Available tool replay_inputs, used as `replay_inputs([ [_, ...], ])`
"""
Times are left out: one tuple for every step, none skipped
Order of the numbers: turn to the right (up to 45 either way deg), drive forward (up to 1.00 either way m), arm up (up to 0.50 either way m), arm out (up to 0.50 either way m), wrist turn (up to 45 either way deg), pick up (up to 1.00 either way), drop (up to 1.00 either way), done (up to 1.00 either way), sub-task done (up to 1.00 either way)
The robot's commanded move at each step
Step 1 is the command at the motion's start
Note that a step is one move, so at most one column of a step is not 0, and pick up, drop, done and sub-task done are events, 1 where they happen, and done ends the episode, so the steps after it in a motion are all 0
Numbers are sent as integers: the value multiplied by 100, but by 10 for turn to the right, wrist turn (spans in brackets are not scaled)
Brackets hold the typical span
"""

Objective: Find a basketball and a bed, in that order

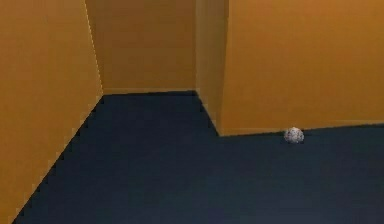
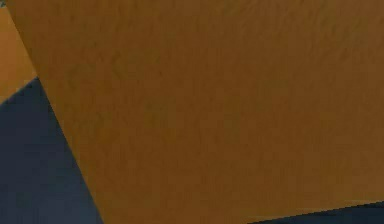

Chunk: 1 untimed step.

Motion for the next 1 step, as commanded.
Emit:
replay_inputs([
  [60, 0, 0, 0, 0, 0, 0, 0, 0],
])
